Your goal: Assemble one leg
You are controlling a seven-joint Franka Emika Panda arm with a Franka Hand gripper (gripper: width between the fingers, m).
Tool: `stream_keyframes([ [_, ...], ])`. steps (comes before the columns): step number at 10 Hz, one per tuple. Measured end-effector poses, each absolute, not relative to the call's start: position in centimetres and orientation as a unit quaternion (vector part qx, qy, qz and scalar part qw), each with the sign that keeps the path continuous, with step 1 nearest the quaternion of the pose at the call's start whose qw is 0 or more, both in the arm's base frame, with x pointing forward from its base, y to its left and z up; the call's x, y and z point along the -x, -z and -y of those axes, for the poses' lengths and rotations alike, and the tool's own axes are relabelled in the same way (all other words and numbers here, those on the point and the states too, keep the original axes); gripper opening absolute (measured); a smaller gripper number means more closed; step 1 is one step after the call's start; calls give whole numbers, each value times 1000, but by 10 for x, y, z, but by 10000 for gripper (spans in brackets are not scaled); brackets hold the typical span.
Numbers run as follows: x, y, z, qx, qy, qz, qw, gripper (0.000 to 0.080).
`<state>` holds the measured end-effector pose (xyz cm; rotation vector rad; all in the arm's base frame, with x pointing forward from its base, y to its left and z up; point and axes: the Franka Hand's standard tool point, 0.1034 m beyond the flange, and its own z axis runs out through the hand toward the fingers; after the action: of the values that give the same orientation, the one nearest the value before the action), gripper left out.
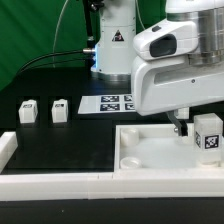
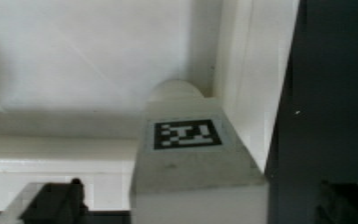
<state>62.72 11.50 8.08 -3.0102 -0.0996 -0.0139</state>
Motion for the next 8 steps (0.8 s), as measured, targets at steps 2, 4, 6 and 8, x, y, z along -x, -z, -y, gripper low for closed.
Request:
stream_keyframes([
  [2,-627,-81,-115,997,5,33,65,613],
  [4,-627,-81,-114,997,5,33,64,422],
  [6,-628,-81,-111,997,5,32,63,295],
  [8,-628,-81,-111,998,4,15,63,295],
])
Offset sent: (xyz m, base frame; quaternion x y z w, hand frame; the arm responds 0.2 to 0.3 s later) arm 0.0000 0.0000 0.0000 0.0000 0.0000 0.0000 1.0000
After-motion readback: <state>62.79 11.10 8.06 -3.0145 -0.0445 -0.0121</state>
